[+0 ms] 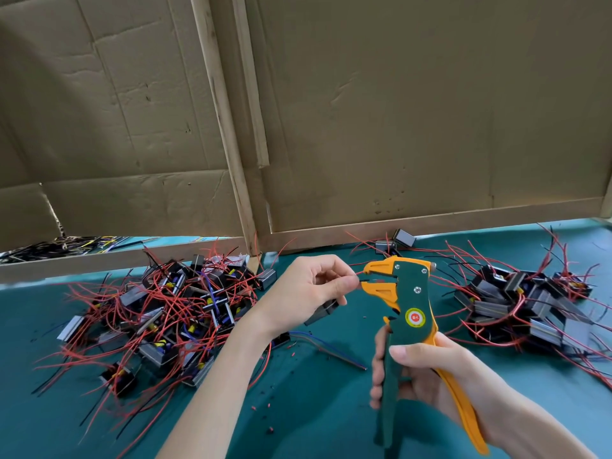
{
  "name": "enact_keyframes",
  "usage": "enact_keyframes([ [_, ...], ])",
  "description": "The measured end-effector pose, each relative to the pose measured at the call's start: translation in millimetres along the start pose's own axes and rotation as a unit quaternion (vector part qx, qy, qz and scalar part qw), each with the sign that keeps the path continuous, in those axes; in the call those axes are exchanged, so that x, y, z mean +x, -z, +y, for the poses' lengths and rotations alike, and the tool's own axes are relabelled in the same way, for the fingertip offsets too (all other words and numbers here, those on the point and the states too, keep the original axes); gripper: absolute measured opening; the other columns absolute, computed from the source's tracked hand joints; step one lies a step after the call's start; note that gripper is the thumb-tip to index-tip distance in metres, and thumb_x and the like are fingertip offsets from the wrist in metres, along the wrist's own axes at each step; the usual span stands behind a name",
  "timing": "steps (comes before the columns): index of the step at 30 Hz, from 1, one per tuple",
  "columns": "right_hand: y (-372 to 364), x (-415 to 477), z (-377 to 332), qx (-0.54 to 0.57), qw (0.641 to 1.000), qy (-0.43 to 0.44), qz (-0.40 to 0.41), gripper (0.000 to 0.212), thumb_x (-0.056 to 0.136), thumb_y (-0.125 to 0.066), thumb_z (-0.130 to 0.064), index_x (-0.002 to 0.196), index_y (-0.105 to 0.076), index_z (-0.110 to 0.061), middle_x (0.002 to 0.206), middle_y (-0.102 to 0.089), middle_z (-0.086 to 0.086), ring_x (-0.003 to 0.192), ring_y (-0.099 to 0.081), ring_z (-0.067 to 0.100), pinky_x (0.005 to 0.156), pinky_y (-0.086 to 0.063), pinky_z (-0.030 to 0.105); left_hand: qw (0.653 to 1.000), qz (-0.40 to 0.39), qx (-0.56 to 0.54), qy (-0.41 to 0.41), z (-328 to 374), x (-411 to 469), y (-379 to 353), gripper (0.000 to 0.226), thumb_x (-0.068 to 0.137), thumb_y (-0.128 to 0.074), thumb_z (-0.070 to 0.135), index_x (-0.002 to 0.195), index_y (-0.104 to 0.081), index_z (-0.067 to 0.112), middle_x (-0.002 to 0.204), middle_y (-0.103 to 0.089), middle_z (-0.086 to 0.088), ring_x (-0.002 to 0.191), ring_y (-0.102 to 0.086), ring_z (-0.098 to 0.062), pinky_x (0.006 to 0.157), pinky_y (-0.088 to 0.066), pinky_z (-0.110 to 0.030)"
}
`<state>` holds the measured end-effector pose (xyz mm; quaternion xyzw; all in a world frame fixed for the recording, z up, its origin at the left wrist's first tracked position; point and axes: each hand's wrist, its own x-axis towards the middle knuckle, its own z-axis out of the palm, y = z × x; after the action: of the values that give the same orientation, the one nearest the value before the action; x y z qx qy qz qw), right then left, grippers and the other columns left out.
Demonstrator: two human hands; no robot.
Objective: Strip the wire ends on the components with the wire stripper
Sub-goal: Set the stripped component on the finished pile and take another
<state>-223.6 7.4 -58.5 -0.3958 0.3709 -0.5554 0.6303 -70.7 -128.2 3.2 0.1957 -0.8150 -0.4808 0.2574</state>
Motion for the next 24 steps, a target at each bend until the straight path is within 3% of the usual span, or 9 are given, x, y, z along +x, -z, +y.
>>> enact_keyframes([
  [3,0,-1,-1,-0.013,1.000,-0.005,-0.008,0.042,0.055,-0.091,-0.025,0.083,-0.069,-0.002,0.078,-0.062,0.028,0.071,-0.064,0.040,0.071,-0.055,0.050,1.000,-0.016,0.018,0.004,1,-1,3,0.010,0.091,-0.063,0.018,0.082,-0.066,0.015,0.062,-0.061,0.013,0.059,-0.055,-0.002,0.062,-0.042,-0.012],
  [9,-1,-4,-2,-0.044,0.999,-0.016,-0.002,0.039,0.060,-0.090,-0.027,0.080,-0.066,-0.003,0.075,-0.060,0.028,0.067,-0.063,0.039,0.068,-0.054,0.049,0.998,-0.054,0.012,0.007,5,-4,11,0.010,0.090,-0.064,0.017,0.081,-0.068,0.016,0.063,-0.058,0.011,0.059,-0.052,-0.003,0.062,-0.039,-0.010],
  [13,-8,-8,0,-0.068,0.997,-0.011,0.042,0.032,0.064,-0.085,-0.030,0.074,-0.064,-0.008,0.063,-0.056,0.023,0.053,-0.057,0.032,0.055,-0.051,0.041,0.997,-0.071,0.026,0.007,7,-6,17,0.007,0.090,-0.064,0.014,0.084,-0.068,0.013,0.058,-0.058,0.016,0.054,-0.050,0.002,0.058,-0.037,-0.006],
  [18,-18,-5,11,-0.113,0.983,0.028,0.145,0.042,0.053,-0.082,-0.040,0.058,-0.054,-0.008,0.050,-0.046,0.019,0.036,-0.045,0.026,0.040,-0.043,0.029,0.997,-0.059,0.034,0.048,2,-5,14,0.010,0.090,-0.065,0.018,0.089,-0.070,0.009,0.065,-0.057,0.006,0.061,-0.052,-0.007,0.063,-0.041,-0.025],
  [21,-18,-5,6,-0.030,0.997,0.030,0.057,0.033,0.056,-0.087,-0.026,0.072,-0.065,-0.007,0.065,-0.057,0.024,0.054,-0.059,0.034,0.056,-0.054,0.043,0.998,-0.041,0.040,0.039,2,-5,15,0.011,0.090,-0.065,0.022,0.086,-0.072,0.014,0.066,-0.061,0.003,0.065,-0.054,-0.010,0.068,-0.041,-0.023],
  [24,-11,-5,0,0.019,0.999,0.047,0.012,0.041,0.058,-0.091,-0.021,0.086,-0.067,-0.003,0.077,-0.059,0.026,0.069,-0.062,0.040,0.070,-0.054,0.050,1.000,0.001,0.012,0.014,3,-5,22,0.020,0.097,-0.055,0.018,0.088,-0.072,0.013,0.068,-0.062,0.006,0.066,-0.058,-0.008,0.070,-0.045,-0.016],
])
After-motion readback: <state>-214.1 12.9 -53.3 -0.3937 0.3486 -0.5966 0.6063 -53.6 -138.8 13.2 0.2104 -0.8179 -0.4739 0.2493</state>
